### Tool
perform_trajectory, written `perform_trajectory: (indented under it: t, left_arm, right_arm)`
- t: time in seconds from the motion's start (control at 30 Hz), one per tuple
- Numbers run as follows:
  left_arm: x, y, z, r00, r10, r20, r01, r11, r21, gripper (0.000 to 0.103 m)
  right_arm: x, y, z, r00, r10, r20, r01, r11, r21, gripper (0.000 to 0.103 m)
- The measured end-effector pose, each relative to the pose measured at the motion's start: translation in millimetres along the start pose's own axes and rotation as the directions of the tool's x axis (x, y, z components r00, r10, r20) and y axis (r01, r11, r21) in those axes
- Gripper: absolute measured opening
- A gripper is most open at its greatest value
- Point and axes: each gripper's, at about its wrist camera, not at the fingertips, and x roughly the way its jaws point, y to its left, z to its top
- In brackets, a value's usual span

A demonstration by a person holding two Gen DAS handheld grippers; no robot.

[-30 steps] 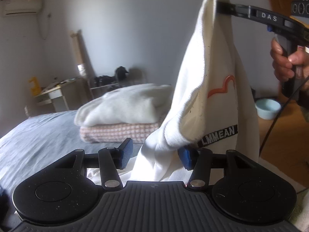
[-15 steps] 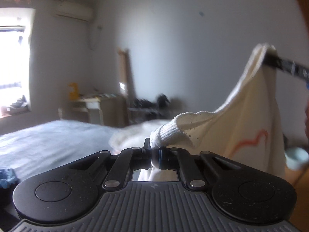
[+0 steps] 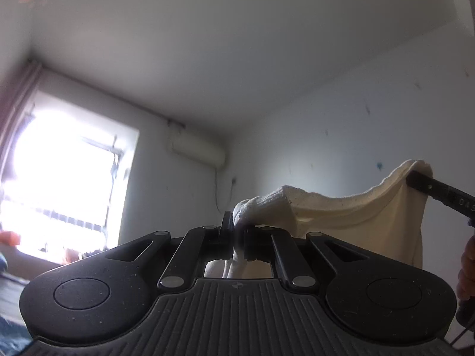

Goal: Fold clothes
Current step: 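Lift the cream sweatshirt high with both grippers, shaking it out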

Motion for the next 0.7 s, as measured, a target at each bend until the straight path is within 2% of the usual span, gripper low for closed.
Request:
perform_trajectory:
  t: [0.23,0.37,0.57,0.7]
  left_arm:
    - [-13,-18,70,0.986,0.048,0.161,-0.060,0.996,0.071,0.004]
    - [-17,-27,90,0.973,0.053,0.226,-0.078,0.992,0.102,0.004]
    - [-26,-26,97,0.964,0.080,0.253,-0.119,0.983,0.141,0.005]
    - [-27,-16,98,0.963,0.124,0.238,-0.161,0.977,0.140,0.005]
  right_arm:
    - [38,7,65,0.989,0.006,0.150,-0.005,1.000,-0.011,0.006]
    - [43,12,90,0.980,0.004,0.200,-0.003,1.000,-0.005,0.006]
    - [41,23,106,0.970,0.012,0.242,-0.008,1.000,-0.014,0.006]
    - [52,35,101,0.975,0.030,0.222,-0.024,0.999,-0.028,0.006]
